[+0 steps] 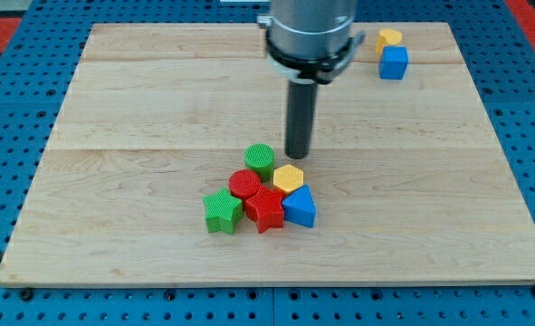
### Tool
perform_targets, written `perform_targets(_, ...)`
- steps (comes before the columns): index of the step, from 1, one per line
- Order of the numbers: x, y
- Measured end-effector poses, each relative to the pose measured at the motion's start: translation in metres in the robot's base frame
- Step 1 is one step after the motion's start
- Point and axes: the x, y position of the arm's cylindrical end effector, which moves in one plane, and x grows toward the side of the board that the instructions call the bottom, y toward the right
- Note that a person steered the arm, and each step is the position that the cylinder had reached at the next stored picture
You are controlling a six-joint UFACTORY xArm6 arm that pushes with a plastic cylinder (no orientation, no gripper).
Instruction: Move your arm to the top right
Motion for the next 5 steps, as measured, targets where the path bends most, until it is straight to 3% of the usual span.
perform_targets(1, -0.008, -0.037)
perform_targets(2, 0.013, -0.038)
perform_targets(3, 0.001, -0.035)
perform_targets(5, -0.062, 0.114)
